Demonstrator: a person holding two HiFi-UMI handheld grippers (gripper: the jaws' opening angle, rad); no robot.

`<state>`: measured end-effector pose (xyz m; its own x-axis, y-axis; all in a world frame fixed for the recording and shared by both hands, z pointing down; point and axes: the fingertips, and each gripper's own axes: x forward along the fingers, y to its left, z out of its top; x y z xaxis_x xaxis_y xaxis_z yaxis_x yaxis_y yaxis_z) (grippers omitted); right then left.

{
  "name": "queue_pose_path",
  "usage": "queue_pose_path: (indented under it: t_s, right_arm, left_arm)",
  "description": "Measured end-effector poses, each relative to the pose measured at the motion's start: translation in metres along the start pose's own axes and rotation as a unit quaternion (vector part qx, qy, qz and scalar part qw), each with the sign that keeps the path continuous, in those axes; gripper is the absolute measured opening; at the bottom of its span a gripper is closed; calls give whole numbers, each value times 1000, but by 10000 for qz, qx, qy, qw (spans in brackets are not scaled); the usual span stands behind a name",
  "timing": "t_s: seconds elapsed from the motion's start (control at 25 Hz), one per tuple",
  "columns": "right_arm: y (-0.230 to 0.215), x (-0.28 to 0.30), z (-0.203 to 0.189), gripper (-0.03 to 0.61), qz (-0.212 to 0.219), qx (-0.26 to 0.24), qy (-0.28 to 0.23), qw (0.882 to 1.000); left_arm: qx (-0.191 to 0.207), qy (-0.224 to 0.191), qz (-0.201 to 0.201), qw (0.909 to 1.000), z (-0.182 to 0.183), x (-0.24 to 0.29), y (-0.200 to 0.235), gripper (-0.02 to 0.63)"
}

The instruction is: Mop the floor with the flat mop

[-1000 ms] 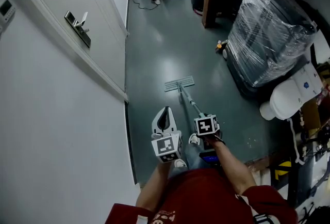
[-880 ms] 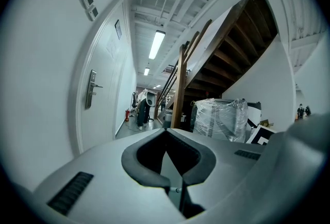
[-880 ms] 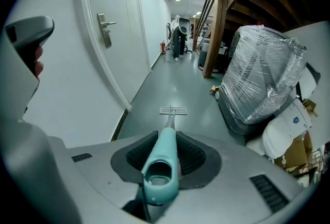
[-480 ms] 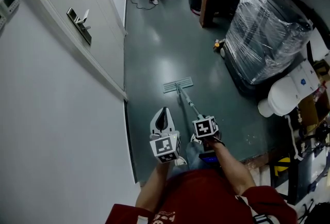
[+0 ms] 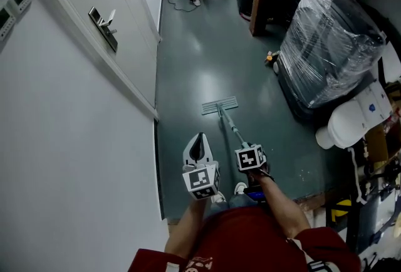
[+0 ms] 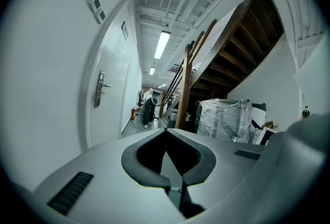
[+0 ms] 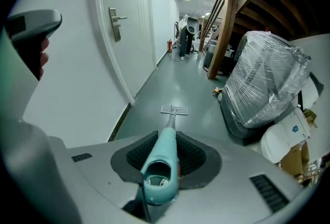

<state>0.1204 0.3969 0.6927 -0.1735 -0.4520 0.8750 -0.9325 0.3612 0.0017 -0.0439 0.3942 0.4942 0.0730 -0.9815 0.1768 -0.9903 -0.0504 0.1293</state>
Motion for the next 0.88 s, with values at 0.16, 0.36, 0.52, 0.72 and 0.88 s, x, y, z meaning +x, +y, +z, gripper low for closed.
queue_pose_path:
  t_s: [0.16, 0.36, 0.52, 0.72, 0.88]
  right_arm:
    - [-11, -1, 3, 118, 38, -62, -27, 10000]
    - [-25, 4, 1, 118, 79, -218, -46, 9997]
    - [-38, 8, 8, 118, 107, -293, -47, 9995]
    - [-53, 17, 23, 118, 159, -319, -90, 9993]
    - [-67, 21, 29, 118, 215, -430, -88, 9988]
  left_arm:
    - [33, -60, 67, 10000, 2, 4, -12, 15]
    - [64, 18, 116, 9999, -9, 11, -28, 15]
    - [96, 10, 246, 9996, -6, 16, -40, 15]
    - [159, -42, 486, 9987, 3, 26, -49, 15]
    - [151, -79, 555, 9983, -4, 34, -65, 14]
